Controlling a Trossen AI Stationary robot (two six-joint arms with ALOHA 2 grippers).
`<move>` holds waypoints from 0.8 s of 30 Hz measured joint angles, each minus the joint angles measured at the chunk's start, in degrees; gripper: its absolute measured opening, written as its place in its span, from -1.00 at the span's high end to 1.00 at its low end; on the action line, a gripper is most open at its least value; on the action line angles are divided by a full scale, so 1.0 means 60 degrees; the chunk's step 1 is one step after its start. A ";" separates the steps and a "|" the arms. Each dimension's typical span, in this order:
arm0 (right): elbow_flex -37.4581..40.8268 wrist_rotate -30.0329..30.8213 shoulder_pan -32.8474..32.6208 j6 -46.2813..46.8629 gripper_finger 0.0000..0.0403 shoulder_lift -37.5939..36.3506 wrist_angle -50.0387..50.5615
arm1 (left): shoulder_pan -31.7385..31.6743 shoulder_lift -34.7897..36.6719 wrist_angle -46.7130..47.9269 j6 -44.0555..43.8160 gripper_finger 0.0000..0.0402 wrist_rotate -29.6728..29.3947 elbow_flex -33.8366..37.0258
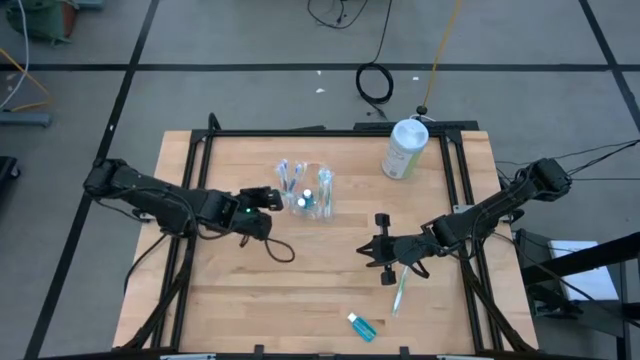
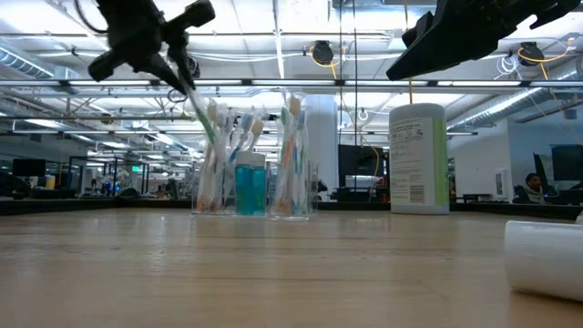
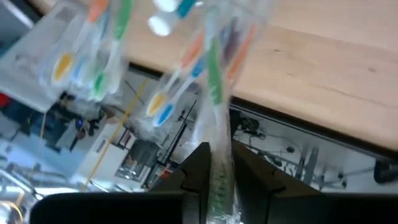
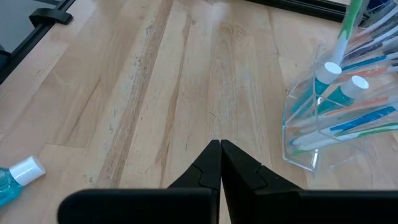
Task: Pick & Place toothbrushing station
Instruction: Put the left green toothbrush into the transparent organizer
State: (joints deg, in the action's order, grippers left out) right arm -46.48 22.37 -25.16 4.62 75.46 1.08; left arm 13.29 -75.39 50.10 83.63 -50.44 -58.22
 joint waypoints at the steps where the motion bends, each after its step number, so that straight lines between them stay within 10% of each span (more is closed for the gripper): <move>1: 0.0000 0.0000 0.0002 0.0000 1.00 0.0000 0.0000 | -0.0076 -0.0001 -0.0214 -0.0026 0.68 0.0001 0.0000; 24: 0.0000 0.0001 0.0000 -0.0211 1.00 0.0000 0.0000 | -0.1999 -0.0001 -0.2961 -0.2738 0.12 0.2445 0.0000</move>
State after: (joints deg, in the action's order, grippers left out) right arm -46.48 22.38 -25.16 3.36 75.46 1.08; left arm 1.29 -75.40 32.34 67.20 -35.77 -58.22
